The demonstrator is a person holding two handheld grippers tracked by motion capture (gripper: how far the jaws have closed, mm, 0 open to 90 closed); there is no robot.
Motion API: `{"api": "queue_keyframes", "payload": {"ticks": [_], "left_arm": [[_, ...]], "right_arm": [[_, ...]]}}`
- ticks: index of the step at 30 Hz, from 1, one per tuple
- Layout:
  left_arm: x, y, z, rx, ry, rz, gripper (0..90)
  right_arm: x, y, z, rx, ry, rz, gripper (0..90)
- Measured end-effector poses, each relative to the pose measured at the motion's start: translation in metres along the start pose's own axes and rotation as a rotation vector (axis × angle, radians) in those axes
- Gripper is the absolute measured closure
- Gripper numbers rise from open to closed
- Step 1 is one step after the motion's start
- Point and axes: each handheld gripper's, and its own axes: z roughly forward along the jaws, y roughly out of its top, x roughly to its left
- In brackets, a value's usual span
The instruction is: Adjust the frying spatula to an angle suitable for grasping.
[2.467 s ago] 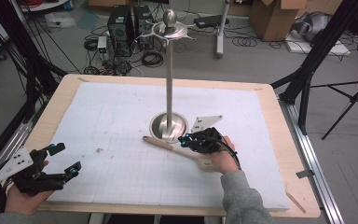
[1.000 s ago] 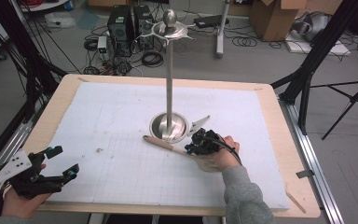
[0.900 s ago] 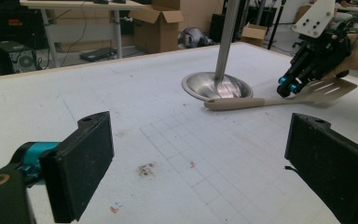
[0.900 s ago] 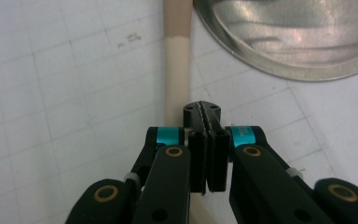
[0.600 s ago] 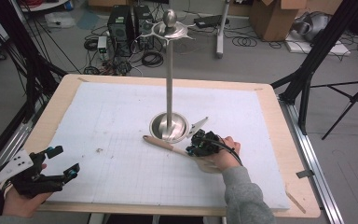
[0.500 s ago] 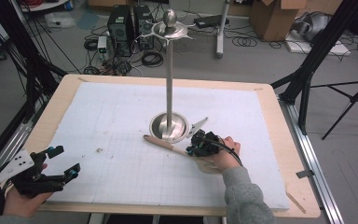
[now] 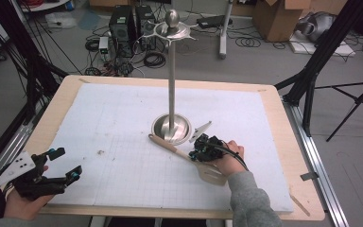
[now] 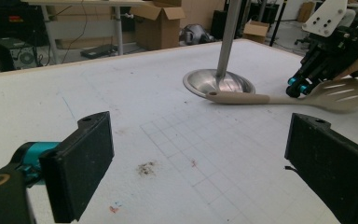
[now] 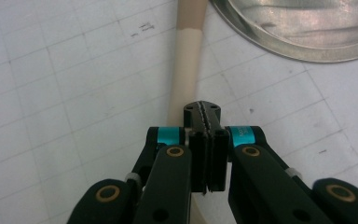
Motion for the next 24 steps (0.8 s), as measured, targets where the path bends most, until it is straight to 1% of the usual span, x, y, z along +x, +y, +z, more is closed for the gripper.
{"api": "queue_keyframes", "payload": {"ticks": [3,4,7,11,12,14,17,19,21,22,23,24], "left_arm": [[0.0,0.0,0.001,0.003,-0.001,0.003,8.4],[0.0,0.0,0.001,0.004,-0.002,0.003,8.4],[-0.001,0.001,0.002,0.006,-0.004,0.005,8.4],[-0.001,0.001,0.002,0.002,-0.005,0.005,8.4],[-0.001,0.001,0.001,0.003,-0.005,0.006,8.4],[0.0,0.001,0.002,0.003,-0.004,0.003,8.4],[-0.001,0.001,0.003,0.005,-0.005,0.005,8.4],[-0.001,0.001,0.003,0.005,-0.007,0.006,8.4],[-0.001,0.001,0.003,0.005,-0.006,0.005,8.4],[-0.001,0.001,0.003,0.005,-0.006,0.005,8.4],[-0.001,0.001,0.004,0.005,-0.006,0.004,8.4],[-0.001,0.001,0.004,0.006,-0.006,0.007,8.4]], "right_arm": [[0.002,0.0,-0.002,-0.007,0.002,0.0,90.0],[0.003,0.0,-0.002,-0.007,0.012,0.001,90.0],[0.006,0.001,-0.002,-0.002,-0.008,-0.017,90.0],[0.006,0.0,-0.002,-0.006,-0.005,0.019,90.0],[0.007,-0.001,-0.003,-0.01,-0.005,0.021,90.0],[0.008,-0.003,-0.003,-0.024,-0.002,0.026,90.0],[0.008,-0.008,-0.003,-0.054,0.013,0.046,90.0],[0.008,-0.01,-0.003,-0.068,0.018,0.048,90.0],[0.009,-0.012,-0.004,-0.071,0.02,0.051,90.0],[0.01,-0.012,-0.004,-0.075,0.02,0.043,90.0],[0.011,-0.012,-0.004,-0.071,0.02,0.049,90.0],[0.011,-0.013,-0.004,-0.075,0.021,0.043,90.0]]}}
